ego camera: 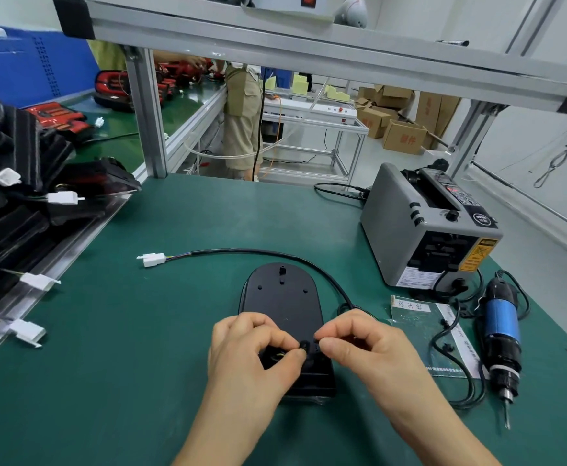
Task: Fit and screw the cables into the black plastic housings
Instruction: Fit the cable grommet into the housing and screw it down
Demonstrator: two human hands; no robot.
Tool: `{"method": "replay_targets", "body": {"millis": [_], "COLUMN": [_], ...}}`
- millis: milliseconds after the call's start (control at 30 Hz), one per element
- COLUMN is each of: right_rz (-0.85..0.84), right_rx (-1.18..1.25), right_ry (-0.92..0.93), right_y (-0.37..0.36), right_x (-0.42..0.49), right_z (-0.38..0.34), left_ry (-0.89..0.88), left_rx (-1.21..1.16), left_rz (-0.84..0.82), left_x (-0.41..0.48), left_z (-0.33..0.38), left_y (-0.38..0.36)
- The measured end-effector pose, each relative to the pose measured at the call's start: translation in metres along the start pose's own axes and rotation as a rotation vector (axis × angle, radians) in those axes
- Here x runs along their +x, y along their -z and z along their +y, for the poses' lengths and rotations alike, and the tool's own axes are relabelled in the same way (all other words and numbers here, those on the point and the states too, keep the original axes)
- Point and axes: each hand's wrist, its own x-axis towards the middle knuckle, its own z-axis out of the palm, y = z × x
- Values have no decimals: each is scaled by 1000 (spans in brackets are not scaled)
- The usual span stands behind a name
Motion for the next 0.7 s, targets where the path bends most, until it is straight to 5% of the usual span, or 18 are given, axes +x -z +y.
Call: {"method": "replay_targets", "body": {"millis": [700], "right_rz": [-62], "right_rx": [-273], "right_ry": [-25], "right_y": [-7], "right_x": [10], "right_z": [0], "left_ry": [-68], "left_rx": [-7], "left_rz": [-14], "left_x": [1], "left_z": [-2], "left_y": [1]}}
